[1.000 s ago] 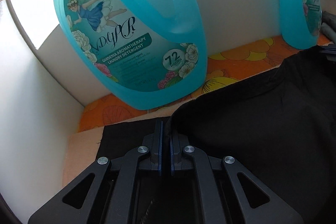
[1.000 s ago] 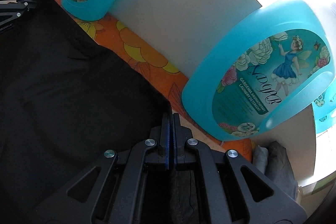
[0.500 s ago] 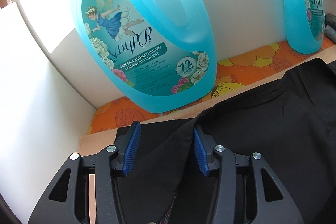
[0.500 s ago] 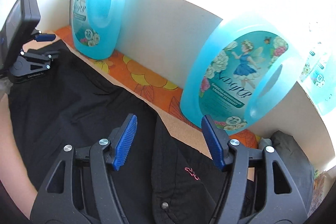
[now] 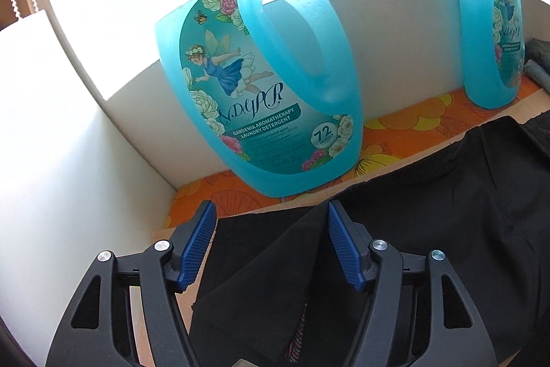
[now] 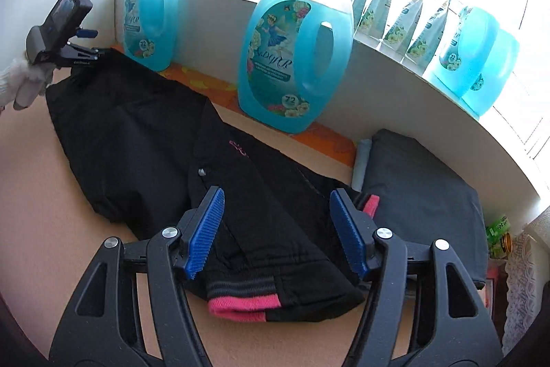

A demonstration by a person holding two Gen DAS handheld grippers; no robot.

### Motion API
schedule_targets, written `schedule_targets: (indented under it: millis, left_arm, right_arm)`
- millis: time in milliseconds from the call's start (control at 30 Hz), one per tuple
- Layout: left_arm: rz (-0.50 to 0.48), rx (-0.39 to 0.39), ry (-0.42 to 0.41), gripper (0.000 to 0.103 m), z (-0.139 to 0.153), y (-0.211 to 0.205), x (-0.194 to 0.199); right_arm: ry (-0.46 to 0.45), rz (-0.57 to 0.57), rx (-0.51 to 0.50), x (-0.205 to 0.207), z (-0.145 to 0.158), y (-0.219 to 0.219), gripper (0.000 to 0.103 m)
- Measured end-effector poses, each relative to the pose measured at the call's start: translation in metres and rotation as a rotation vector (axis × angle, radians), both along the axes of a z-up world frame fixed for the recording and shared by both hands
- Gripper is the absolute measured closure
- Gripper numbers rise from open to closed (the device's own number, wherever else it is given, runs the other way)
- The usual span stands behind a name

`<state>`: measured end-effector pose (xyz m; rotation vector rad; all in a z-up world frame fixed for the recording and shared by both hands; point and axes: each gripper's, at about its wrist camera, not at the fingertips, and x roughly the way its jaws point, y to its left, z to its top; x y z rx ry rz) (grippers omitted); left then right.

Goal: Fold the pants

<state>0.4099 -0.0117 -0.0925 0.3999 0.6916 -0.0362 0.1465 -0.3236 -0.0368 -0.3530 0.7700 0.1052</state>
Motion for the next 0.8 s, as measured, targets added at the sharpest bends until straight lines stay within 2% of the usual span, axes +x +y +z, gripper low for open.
schedule_targets:
  millis: [167, 333, 467, 533, 733, 800]
  left_arm:
    - [0.025, -0.040, 0.008, 0.037, 0.010, 0.017, -0.006]
    - [-0.014, -0.101, 0.006, 0.037, 0.021, 0.021, -0.034]
    - [-0.134, -0.133, 0.030, 0.037, 0.023, -0.006, -0.069]
    - [-0.205, -0.123, 0.044, 0.037, 0.019, -0.028, -0.087]
    - [-0.396, -0.122, 0.116, 0.037, -0.002, -0.093, -0.132]
    - [-0.448, -0.101, 0.141, 0.037, -0.011, -0.113, -0.141]
  right_arm:
    - [0.093, 0.052, -0.024, -0.035, -0.028, -0.010, 0.037]
    - [0.112, 0.095, -0.120, -0.046, -0.054, 0.003, 0.037]
    - [0.103, 0.105, -0.152, -0.041, -0.061, 0.007, 0.037]
    - [0.092, 0.105, -0.167, -0.039, -0.062, 0.007, 0.037]
    - [0.093, 0.111, -0.182, -0.031, -0.063, 0.006, 0.037]
    - [0.100, 0.123, -0.176, -0.030, -0.062, 0.006, 0.046]
